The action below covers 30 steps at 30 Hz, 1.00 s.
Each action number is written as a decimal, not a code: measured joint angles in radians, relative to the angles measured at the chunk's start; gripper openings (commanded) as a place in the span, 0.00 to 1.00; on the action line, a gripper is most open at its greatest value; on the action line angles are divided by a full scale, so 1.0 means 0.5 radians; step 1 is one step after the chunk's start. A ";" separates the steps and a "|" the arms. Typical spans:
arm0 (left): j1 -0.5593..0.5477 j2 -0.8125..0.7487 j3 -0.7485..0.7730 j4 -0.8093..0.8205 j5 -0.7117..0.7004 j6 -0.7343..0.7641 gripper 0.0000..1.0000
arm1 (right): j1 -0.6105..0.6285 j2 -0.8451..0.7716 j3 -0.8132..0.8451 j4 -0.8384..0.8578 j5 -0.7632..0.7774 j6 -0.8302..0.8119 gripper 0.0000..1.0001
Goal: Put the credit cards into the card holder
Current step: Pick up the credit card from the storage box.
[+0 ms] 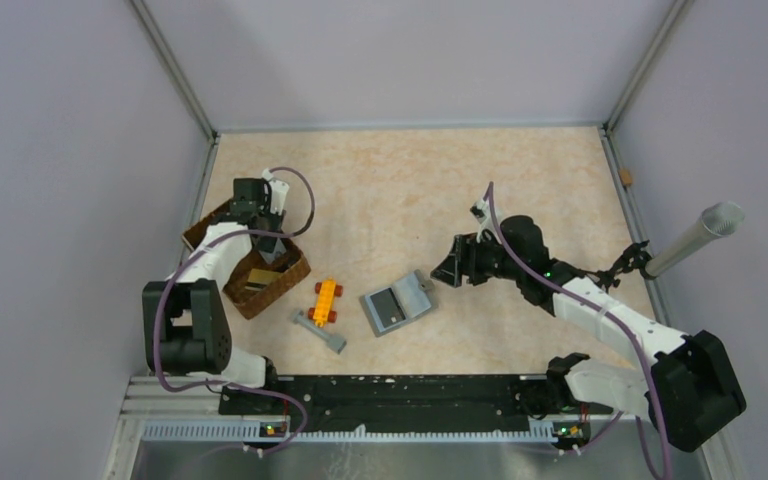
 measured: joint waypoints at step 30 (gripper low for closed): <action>0.049 -0.076 0.052 -0.066 0.009 -0.047 0.29 | -0.003 0.000 -0.006 0.003 -0.038 0.062 0.68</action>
